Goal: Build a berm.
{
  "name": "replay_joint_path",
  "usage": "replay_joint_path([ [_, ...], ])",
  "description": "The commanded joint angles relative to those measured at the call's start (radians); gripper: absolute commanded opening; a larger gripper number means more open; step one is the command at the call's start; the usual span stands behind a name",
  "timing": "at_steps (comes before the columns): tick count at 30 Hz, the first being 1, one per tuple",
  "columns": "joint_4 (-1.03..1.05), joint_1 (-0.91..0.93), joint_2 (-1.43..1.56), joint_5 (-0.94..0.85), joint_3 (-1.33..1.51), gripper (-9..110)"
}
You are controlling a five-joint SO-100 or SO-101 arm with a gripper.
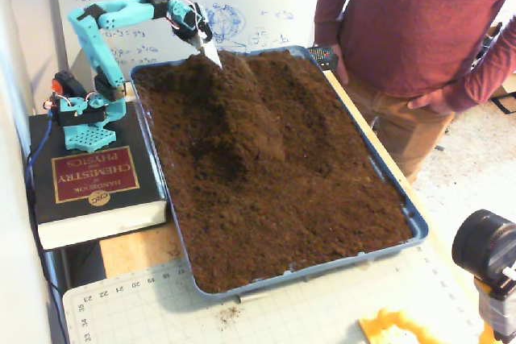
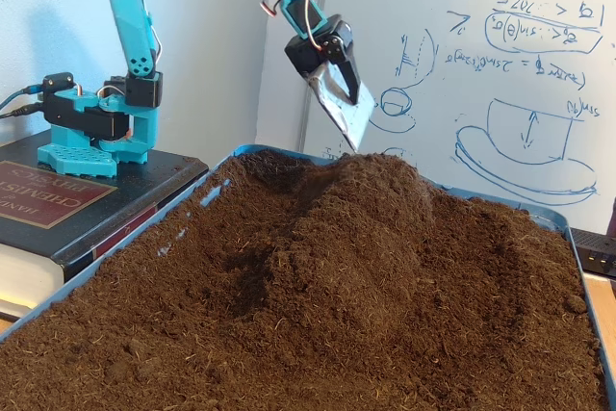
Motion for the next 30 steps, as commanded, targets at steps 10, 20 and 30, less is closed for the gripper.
replay_joint_path([
  [10, -0.018, 0.337, 0.658, -0.086, 0.449, 1],
  [20, -0.003, 0.632, 0.738, -0.85, 0.765, 1],
  [30, -0.005, 0.882, 0.83, -1.049, 0.933, 1],
])
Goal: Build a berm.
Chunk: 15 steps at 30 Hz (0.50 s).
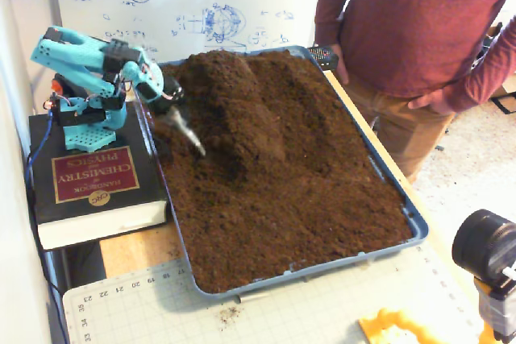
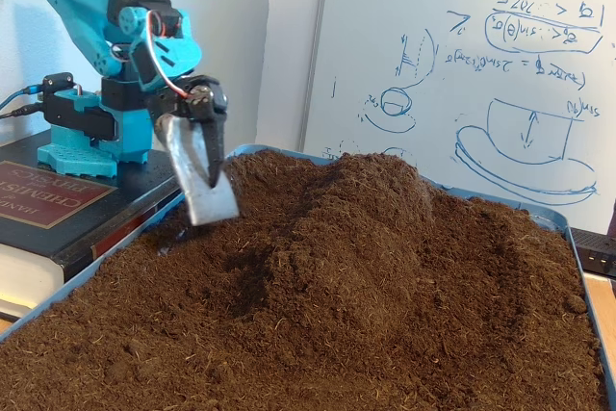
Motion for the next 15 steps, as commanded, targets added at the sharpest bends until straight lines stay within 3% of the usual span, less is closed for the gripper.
replay_joint_path([
  [1, -0.009, 0.043, 0.074, -0.017, 0.06, 1],
  [8, -0.003, 0.032, 0.014, -0.017, 0.112, 1],
  [15, -0.014, 0.029, -0.38, -0.017, -0.031, 1],
])
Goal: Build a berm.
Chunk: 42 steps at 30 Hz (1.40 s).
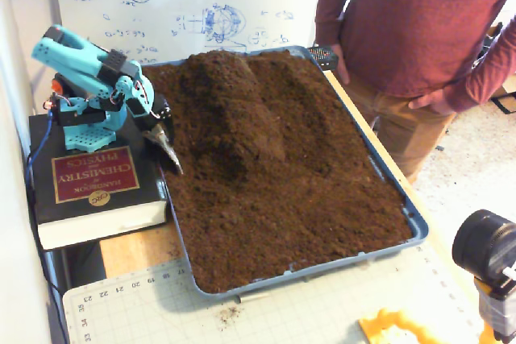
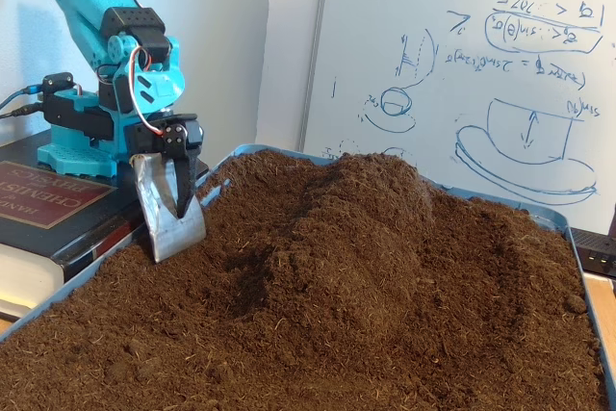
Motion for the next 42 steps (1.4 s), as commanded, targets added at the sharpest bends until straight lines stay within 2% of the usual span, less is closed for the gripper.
replay_joint_path([
  [1, 0.002, -0.005, -0.219, -0.009, -0.146, 1],
  [8, 0.002, -0.049, -0.512, -0.011, -0.342, 1],
  [14, 0.002, -0.081, -0.572, 0.005, -0.456, 1],
  [30, 0.002, -0.216, -0.624, 0.258, -0.641, 1],
  [42, 0.002, -0.252, -0.787, 0.267, -0.699, 1],
])
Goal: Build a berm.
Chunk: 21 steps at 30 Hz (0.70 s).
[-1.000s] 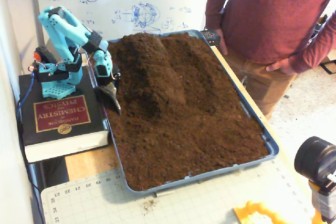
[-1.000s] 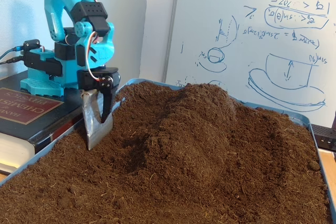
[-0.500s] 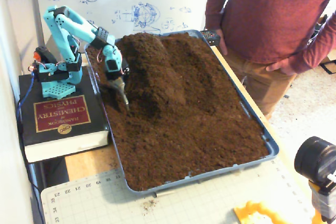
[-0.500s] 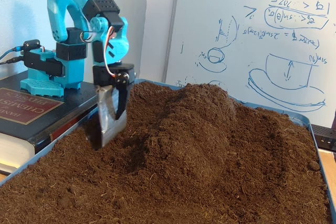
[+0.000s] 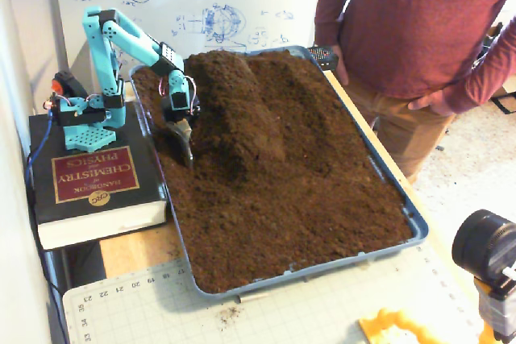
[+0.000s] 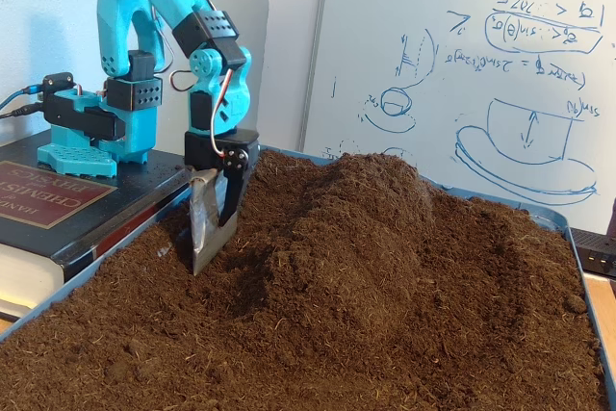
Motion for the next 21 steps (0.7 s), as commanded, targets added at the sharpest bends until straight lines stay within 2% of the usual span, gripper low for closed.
replay_joint_path([
  [1, -0.011, -0.005, -0.003, 0.009, -0.121, 1],
  [12, -0.011, -0.005, -0.187, 0.009, -0.402, 1],
  [21, -0.011, -0.003, -0.216, 0.009, -0.525, 1],
])
